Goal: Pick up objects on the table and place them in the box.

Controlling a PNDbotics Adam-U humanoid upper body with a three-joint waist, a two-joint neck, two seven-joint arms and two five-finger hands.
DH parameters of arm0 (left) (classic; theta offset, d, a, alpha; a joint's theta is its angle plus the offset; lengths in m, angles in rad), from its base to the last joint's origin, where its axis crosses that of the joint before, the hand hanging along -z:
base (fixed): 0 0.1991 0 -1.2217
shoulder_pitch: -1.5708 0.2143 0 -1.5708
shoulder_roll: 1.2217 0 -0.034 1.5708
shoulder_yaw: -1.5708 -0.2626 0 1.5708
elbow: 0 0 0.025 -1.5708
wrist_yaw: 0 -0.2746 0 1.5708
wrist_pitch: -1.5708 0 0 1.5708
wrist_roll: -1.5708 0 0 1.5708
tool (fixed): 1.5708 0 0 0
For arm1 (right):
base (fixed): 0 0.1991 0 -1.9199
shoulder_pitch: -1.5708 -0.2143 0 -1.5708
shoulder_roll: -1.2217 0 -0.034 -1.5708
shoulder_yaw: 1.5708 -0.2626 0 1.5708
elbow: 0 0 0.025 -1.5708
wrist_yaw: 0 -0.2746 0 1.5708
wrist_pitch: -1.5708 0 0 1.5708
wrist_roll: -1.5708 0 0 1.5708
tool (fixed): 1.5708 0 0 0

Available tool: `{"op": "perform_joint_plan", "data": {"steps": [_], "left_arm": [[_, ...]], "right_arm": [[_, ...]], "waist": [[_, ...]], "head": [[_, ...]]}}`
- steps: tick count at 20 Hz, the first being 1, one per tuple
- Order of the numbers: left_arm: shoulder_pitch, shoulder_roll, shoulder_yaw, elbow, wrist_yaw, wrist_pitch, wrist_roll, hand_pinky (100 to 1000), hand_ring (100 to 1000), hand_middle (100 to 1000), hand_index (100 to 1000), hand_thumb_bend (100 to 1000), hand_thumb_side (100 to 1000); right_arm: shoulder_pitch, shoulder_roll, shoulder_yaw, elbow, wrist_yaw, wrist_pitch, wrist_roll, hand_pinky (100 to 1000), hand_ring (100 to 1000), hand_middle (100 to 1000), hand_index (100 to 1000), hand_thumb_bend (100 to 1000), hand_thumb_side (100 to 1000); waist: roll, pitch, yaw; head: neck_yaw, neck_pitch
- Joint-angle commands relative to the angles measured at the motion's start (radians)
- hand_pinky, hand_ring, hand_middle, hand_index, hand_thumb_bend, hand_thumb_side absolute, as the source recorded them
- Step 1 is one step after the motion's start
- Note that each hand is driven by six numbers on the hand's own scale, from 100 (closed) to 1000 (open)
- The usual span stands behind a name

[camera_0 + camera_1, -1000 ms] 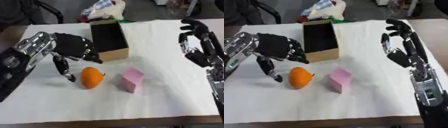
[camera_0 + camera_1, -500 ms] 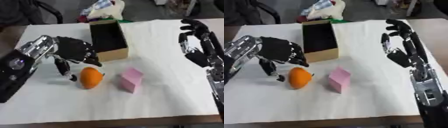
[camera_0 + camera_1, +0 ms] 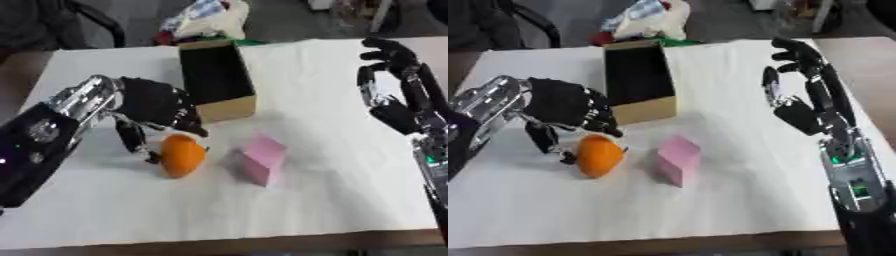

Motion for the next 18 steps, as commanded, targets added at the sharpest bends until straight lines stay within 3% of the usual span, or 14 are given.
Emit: {"op": "perform_joint_plan", "data": {"steps": [1, 6, 8, 9, 10, 18], "left_arm": [[-0.023, 0.006, 0.003, 0.006, -0.019, 0.0, 0.012, 782, 775, 748, 946, 553, 372], [-0.018, 0.001, 0.003, 0.016, -0.024, 0.0, 0.038, 721, 723, 686, 873, 493, 269], [-0.017, 0.002, 0.003, 0.017, -0.026, 0.0, 0.051, 721, 723, 686, 873, 493, 269], [-0.018, -0.001, 0.006, 0.015, -0.026, 0.0, 0.057, 635, 589, 544, 754, 441, 224], [-0.017, -0.005, 0.013, 0.004, -0.018, 0.0, 0.068, 617, 560, 500, 718, 429, 216], [-0.021, 0.014, 0.029, -0.017, 0.022, 0.0, 0.173, 549, 498, 386, 599, 404, 185]], "right_arm": [[-0.013, -0.02, 0.0, -0.01, -0.006, -0.002, 0.004, 701, 794, 844, 919, 100, 710], [-0.014, -0.02, 0.0, -0.009, -0.008, -0.001, 0.004, 701, 794, 844, 919, 100, 712], [-0.014, -0.019, 0.0, -0.009, -0.008, -0.001, 0.004, 701, 794, 844, 919, 100, 712], [-0.015, -0.019, -0.001, -0.009, -0.008, -0.001, 0.003, 701, 794, 844, 919, 100, 714], [-0.015, -0.019, -0.001, -0.008, -0.008, -0.001, 0.003, 701, 794, 844, 919, 100, 717], [-0.015, -0.018, -0.002, -0.008, -0.008, -0.001, 0.002, 701, 793, 843, 919, 100, 716]], "waist": [[-0.002, -0.012, -0.001], [-0.005, -0.011, 0.0], [-0.005, -0.01, 0.0], [-0.006, -0.011, 0.0], [-0.006, -0.011, 0.001], [-0.007, -0.011, 0.0]], "head": [[-0.002, 0.0], [-0.002, 0.0], [-0.002, 0.0], [-0.002, -0.001], [-0.003, -0.001], [-0.005, -0.005]]}}
